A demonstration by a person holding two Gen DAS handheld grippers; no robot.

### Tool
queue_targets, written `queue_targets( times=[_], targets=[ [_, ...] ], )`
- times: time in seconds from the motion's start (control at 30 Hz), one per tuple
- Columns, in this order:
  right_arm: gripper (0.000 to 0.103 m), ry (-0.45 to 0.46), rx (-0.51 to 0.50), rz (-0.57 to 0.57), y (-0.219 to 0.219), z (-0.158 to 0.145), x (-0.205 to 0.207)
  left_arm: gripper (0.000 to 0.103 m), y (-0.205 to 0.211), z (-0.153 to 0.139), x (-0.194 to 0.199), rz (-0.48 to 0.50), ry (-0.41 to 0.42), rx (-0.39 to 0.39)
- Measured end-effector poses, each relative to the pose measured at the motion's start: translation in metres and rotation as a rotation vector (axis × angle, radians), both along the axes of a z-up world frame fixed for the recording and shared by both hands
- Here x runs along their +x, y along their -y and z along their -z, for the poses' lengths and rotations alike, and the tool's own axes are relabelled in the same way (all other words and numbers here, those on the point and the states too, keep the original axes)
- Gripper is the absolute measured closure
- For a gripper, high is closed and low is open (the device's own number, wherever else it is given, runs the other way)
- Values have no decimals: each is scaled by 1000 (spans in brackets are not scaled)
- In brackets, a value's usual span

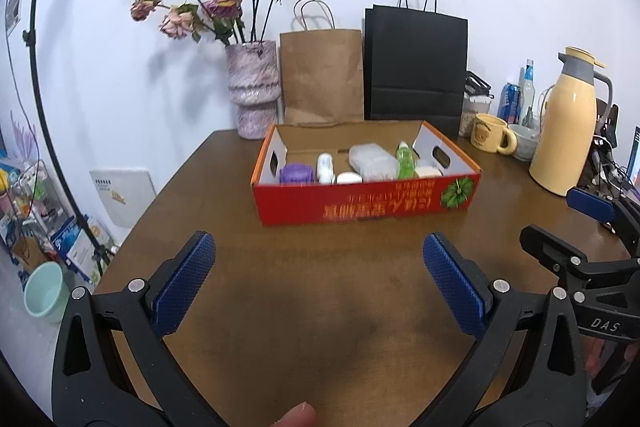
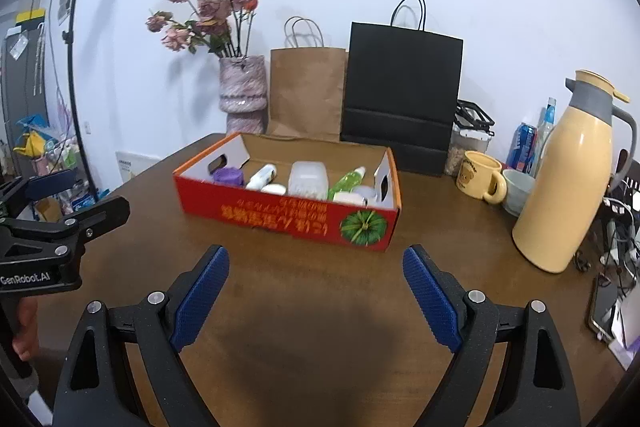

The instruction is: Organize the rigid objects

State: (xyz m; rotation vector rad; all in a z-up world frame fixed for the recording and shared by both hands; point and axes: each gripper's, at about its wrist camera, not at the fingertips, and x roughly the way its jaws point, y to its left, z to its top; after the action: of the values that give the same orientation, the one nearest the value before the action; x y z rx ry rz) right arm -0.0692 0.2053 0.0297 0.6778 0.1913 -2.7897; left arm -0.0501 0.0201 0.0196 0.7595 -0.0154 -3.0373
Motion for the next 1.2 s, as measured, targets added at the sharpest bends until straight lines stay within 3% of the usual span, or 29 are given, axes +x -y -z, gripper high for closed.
queue_targets(
  times=[0.53,1.2],
  targets=[
    [11,-12,14,-2,-6,15,71,0,-4,21,56,-1,13,-6],
    [10,-15,15,-13,-3,16,76,0,-4,20,61,6,11,-5]
  ],
)
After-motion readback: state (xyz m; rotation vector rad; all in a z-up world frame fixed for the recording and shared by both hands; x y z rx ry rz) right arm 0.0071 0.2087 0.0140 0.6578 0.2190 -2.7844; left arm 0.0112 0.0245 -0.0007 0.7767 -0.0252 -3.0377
